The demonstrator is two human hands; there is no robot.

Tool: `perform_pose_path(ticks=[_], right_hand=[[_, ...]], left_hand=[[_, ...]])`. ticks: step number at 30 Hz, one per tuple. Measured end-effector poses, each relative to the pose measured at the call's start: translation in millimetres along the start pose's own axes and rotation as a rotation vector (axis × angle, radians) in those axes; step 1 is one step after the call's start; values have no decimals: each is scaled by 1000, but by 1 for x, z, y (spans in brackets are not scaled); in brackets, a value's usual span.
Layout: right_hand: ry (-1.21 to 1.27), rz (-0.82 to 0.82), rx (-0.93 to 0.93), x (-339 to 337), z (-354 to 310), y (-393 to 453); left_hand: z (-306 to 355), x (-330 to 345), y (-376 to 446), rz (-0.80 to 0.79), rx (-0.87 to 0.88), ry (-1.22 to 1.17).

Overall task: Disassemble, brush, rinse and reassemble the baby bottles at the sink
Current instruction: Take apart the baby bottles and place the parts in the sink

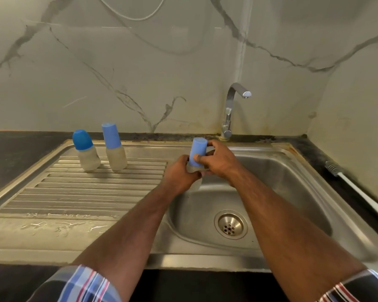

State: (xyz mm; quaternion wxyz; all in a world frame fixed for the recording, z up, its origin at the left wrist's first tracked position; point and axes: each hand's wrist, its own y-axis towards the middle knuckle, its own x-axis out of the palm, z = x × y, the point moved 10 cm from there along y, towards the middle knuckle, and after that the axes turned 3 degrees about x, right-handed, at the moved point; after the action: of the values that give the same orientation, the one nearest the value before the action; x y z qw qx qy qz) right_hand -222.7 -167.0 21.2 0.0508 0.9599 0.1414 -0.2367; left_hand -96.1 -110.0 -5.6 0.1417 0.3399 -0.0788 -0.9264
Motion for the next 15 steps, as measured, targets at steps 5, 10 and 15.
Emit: perform_pose_path(ticks=[5, 10, 15], right_hand=[[-118, 64, 49, -21, 9, 12], [-316, -103, 52, -6, 21, 20], [-320, -244, -84, -6, 11, 24]], left_hand=[[6, 17, 2, -43, 114, 23], [-15, 37, 6, -138, 69, 66], [-20, 39, 18, -154, 53, 93]])
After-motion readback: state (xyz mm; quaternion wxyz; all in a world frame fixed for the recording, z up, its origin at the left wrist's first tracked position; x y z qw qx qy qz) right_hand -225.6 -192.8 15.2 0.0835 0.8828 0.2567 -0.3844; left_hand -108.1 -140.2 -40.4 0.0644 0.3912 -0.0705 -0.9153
